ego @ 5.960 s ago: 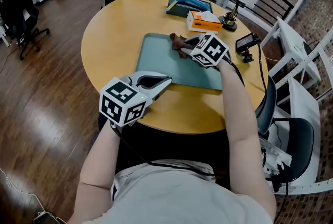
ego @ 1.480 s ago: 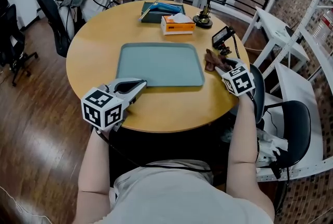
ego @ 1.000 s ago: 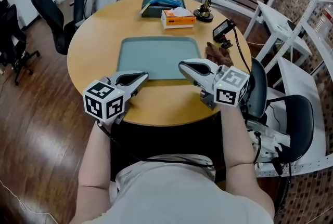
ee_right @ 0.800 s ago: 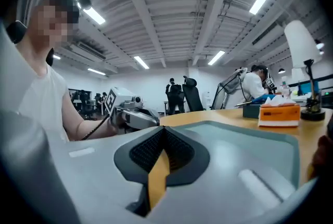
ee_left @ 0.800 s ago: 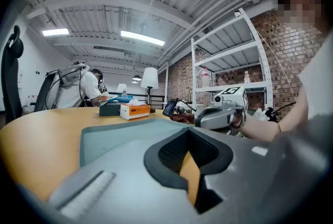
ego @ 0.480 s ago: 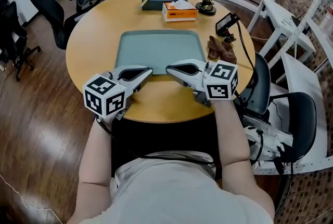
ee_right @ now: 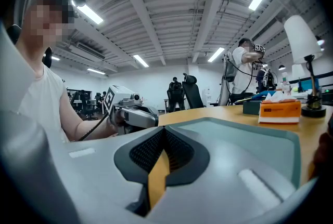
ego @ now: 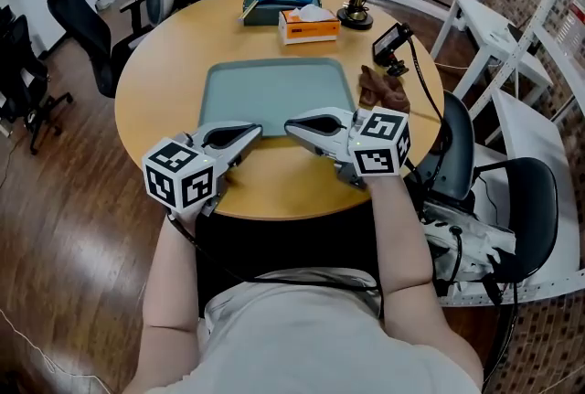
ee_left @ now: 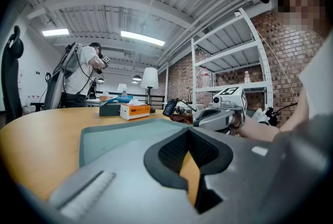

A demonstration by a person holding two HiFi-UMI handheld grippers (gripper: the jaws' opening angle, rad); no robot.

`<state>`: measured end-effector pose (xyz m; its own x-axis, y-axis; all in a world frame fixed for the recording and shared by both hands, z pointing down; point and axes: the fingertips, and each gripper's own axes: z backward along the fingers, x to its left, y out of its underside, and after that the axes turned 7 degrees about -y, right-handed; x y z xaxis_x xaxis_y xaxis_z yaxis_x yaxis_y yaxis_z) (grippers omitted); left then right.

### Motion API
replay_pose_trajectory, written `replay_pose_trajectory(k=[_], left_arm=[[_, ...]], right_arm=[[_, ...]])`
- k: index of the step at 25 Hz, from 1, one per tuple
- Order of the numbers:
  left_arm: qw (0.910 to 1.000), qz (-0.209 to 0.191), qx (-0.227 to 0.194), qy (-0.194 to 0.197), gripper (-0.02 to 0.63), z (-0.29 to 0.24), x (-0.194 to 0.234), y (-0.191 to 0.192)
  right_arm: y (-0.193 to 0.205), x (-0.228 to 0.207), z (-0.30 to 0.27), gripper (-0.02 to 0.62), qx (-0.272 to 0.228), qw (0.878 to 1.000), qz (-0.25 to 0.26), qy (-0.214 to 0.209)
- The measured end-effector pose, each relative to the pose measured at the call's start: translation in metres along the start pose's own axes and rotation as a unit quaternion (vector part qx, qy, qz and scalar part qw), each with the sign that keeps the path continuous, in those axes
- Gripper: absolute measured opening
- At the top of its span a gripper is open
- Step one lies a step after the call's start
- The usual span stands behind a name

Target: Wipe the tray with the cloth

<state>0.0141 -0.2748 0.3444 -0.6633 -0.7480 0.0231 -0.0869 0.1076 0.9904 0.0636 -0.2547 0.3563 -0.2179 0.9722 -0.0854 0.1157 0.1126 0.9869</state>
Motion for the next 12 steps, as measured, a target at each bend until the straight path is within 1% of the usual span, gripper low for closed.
replay_pose_trajectory(k=[12], left_arm=[[1.0000, -0.001, 0.000, 0.000, 0.000, 0.0004, -0.0002, -0.0029]], right_arm=[[-0.0023, 0.0009, 0.0000, 0.000, 0.000, 1.000, 0.000, -0.001]])
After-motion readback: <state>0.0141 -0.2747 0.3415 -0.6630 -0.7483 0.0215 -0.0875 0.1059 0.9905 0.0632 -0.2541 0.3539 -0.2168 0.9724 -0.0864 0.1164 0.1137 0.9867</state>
